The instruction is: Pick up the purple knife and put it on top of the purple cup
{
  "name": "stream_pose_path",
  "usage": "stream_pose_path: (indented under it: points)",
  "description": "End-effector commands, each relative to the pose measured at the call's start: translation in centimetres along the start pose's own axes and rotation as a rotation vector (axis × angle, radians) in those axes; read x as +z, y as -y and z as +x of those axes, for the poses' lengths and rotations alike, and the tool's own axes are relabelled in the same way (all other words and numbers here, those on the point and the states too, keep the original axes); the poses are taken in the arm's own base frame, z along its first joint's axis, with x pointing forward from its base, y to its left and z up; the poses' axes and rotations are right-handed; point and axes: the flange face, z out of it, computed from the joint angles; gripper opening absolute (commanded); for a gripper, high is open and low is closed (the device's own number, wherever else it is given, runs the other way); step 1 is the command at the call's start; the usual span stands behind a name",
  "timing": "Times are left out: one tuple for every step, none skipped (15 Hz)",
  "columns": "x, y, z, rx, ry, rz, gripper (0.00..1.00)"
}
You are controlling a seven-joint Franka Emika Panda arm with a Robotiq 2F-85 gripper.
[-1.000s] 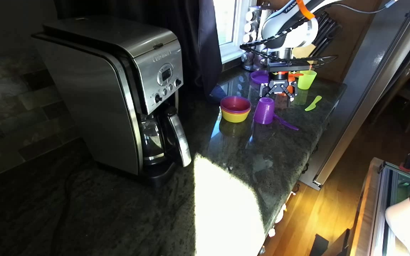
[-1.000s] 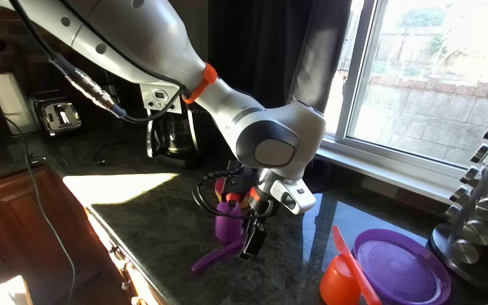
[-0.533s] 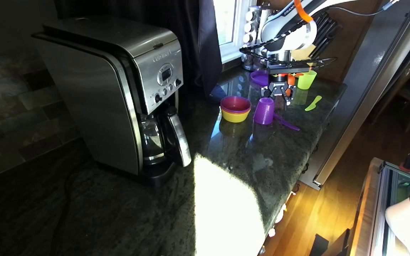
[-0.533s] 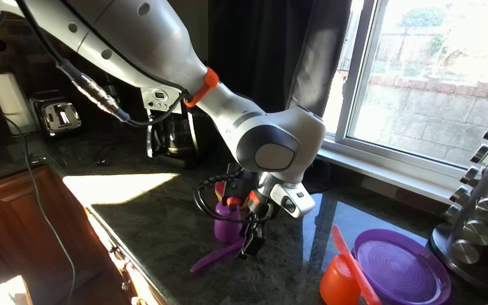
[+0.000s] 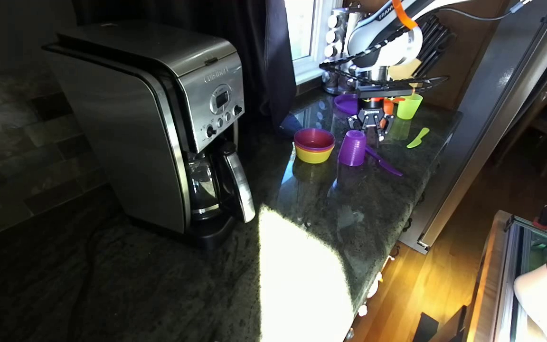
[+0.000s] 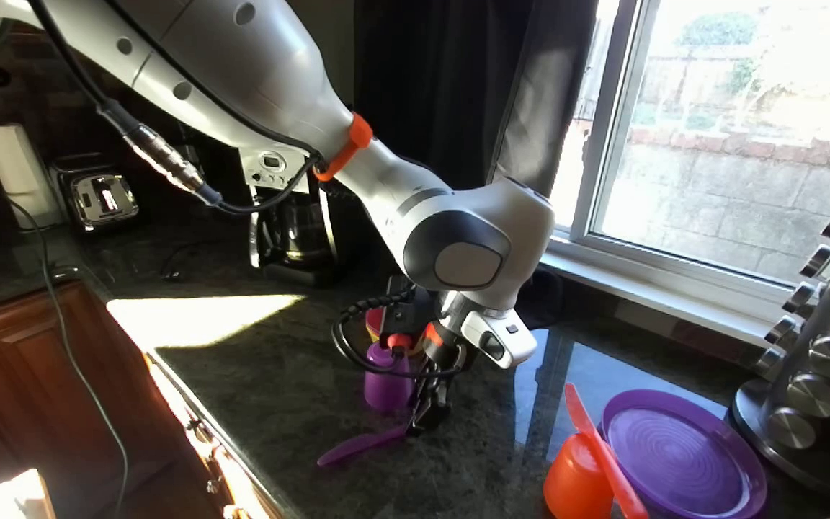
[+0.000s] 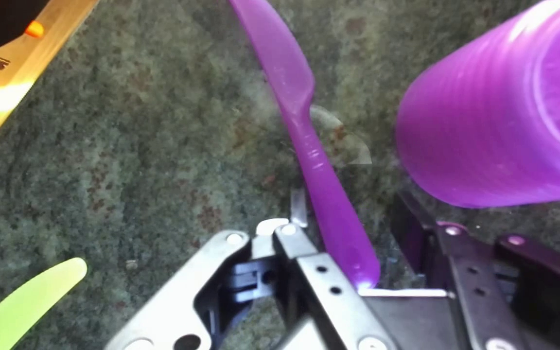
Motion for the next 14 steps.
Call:
stream_pose_path:
  points:
    - [0.28, -0.13, 0.34, -0.027, 0.008, 0.003, 0.82]
    - [0.26, -0.13, 0.33, -0.033, 0.009, 0.006, 0.91]
    - [0.24, -0.15, 0.34, -0.037, 0.009, 0.007, 0.98]
    - [0.24, -0.16, 0.36, -0.041, 0.009, 0.006, 1.00]
    - [0.26, -0.19, 0.39, -0.047, 0.007, 0.004, 1.00]
    - [0.27, -0.24, 0.43, -0.051, 0.006, 0.002, 1.00]
    - [0.24, -0.30, 0.51, -0.055, 0.006, -0.001, 1.00]
    - [0.22, -0.41, 0.65, -0.056, 0.003, -0.003, 0.93]
    - [0.23, -0.47, 0.70, -0.058, 0.004, -0.002, 0.80]
    - [0.31, -0.54, 0.72, -0.060, 0.007, -0.001, 0.66]
    - [0.45, -0.67, 0.70, -0.064, 0.003, 0.005, 0.58]
    - [0.57, -0.77, 0.75, -0.066, -0.001, 0.007, 0.51]
    - [0.71, -0.88, 0.80, -0.069, -0.004, 0.011, 0.42]
    - [0.84, -1.03, 0.87, -0.074, -0.012, 0.009, 0.35]
